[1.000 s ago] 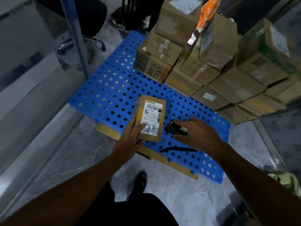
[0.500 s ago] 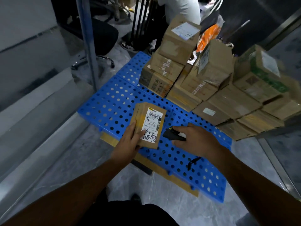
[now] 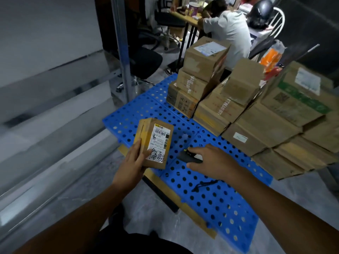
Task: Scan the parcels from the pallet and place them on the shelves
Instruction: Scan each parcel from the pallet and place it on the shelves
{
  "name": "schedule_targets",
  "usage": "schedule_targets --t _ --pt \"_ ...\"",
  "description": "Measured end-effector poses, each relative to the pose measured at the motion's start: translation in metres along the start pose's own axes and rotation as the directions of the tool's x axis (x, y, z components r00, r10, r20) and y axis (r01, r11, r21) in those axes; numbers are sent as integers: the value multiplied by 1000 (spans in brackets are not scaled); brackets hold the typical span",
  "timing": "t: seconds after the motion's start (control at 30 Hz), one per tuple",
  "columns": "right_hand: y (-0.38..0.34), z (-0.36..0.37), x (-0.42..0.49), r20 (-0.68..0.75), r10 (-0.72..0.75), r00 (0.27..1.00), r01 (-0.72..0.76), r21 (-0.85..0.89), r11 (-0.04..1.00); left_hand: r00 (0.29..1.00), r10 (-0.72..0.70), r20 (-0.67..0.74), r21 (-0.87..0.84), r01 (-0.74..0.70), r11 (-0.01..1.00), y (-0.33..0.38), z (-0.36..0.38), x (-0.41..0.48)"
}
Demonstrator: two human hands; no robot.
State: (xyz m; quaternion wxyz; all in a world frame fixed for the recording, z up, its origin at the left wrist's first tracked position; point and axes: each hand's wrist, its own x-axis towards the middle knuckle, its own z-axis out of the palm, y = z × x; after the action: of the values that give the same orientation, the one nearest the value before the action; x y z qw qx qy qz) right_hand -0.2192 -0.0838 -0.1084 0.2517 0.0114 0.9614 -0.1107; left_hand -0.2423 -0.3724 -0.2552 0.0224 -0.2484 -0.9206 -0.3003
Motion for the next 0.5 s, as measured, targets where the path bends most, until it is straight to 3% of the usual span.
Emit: schedule_targets --t 0.27,0.5 --pt "11 -2 -1 62 -132 989 130 33 991 981 -186 -56 135 192 972 -27 -35 -46" --pt "-25 12 1 111 -279 954 280 6 960 909 -406 -99 187 417 889 -50 -67 -102"
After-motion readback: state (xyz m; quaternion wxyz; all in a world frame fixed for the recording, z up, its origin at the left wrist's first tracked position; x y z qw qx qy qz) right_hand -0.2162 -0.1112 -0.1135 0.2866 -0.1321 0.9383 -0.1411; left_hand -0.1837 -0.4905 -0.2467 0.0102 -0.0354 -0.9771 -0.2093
